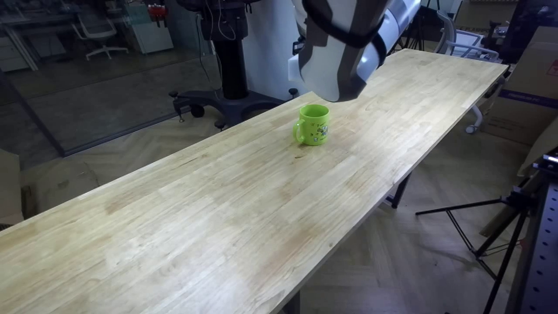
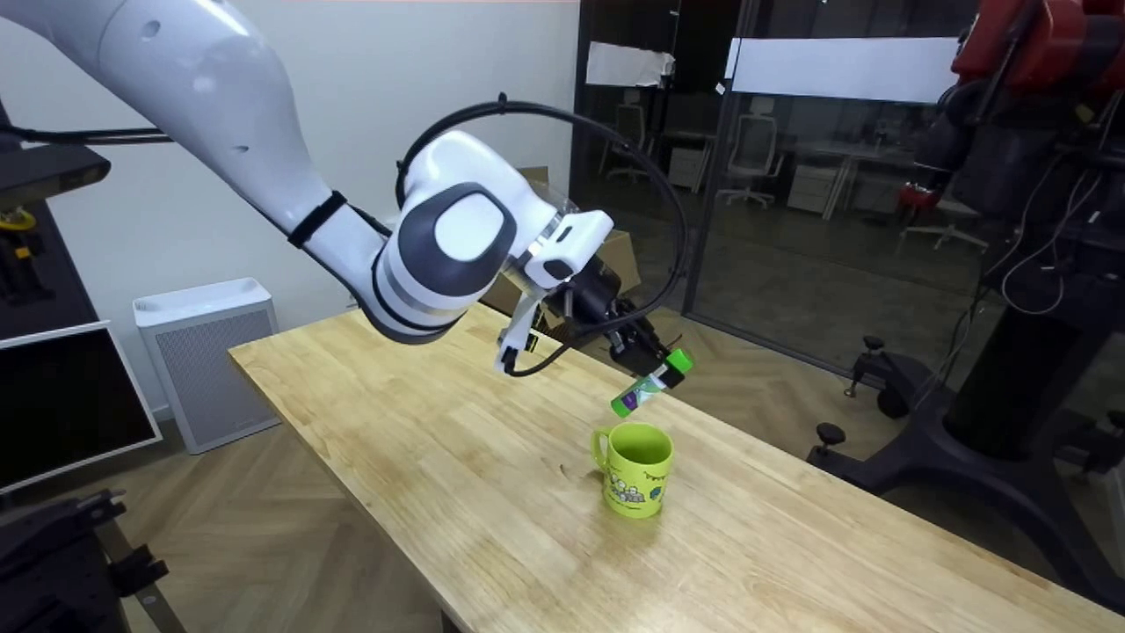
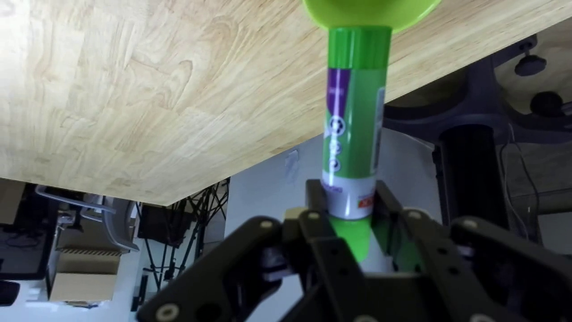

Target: Put the paper glue in the mug

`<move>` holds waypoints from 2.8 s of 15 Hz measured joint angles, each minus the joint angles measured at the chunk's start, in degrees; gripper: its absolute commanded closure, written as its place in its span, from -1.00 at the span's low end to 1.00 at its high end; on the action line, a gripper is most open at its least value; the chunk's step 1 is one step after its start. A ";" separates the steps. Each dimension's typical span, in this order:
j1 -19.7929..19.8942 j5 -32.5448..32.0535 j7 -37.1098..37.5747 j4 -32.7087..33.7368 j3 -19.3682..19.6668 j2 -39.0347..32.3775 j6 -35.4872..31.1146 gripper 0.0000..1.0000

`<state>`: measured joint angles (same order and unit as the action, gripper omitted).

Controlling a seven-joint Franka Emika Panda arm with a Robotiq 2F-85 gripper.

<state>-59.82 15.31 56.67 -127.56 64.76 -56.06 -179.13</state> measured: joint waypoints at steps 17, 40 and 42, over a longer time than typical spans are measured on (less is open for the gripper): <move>14.37 10.90 -11.72 2.27 -11.48 -2.04 -15.67 0.85; 19.65 14.60 -20.02 11.66 -18.64 -1.80 -15.45 0.85; 19.02 15.62 -19.98 10.89 -18.37 -1.80 -15.46 0.85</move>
<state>-40.80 30.93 36.69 -116.67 46.39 -57.86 -194.59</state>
